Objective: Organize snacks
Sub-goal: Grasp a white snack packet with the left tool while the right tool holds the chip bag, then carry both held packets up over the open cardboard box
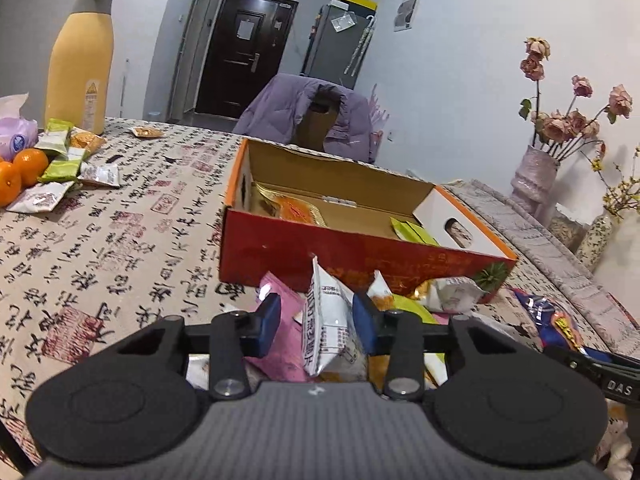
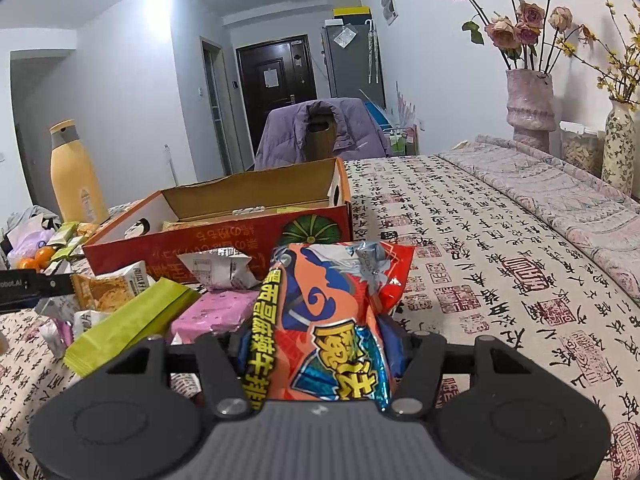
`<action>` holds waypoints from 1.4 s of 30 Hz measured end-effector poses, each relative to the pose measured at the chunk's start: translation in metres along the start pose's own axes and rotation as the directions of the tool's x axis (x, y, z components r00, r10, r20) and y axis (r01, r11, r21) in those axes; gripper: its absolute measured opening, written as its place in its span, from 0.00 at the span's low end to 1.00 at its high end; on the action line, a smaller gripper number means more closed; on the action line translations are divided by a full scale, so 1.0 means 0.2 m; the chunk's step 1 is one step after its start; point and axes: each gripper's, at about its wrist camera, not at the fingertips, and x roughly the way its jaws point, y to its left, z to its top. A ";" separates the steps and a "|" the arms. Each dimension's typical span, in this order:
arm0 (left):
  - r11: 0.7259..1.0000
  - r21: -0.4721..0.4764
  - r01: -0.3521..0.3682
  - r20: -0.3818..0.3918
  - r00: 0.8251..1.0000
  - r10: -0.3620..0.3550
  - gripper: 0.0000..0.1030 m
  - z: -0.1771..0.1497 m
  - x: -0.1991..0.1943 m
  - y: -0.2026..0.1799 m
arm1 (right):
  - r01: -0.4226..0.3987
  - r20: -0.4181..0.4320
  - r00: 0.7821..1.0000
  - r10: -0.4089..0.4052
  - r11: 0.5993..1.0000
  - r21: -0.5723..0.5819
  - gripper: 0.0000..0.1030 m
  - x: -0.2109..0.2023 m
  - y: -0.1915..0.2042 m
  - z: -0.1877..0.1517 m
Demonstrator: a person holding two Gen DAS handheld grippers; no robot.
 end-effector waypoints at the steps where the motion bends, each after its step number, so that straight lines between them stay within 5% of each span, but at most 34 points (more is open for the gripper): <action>1: 1.000 0.004 0.002 0.001 1.000 -0.002 0.38 -0.01 0.00 -0.01 | 0.000 -0.001 1.000 0.000 1.000 0.000 0.57 0.00 0.00 0.00; 3: 1.000 0.022 0.013 0.007 1.000 -0.013 0.25 -0.02 -0.01 -0.03 | 0.000 -0.001 1.000 0.000 1.000 0.000 0.57 0.00 0.00 0.00; 6: 0.999 0.041 0.019 0.016 1.000 -0.020 0.21 -0.03 -0.03 -0.05 | 0.001 0.000 1.000 -0.001 1.000 0.001 0.57 -0.01 0.01 0.00; 26: 0.997 0.073 -0.004 0.165 0.986 -0.008 0.18 0.12 -0.18 -0.12 | -0.030 0.079 0.996 0.033 0.999 -0.039 0.57 -0.03 0.07 0.16; 42: 0.991 0.130 -0.011 0.229 0.973 -0.020 0.18 0.40 0.01 -0.24 | -0.075 0.127 0.988 0.089 0.991 -0.108 0.57 0.27 0.21 0.52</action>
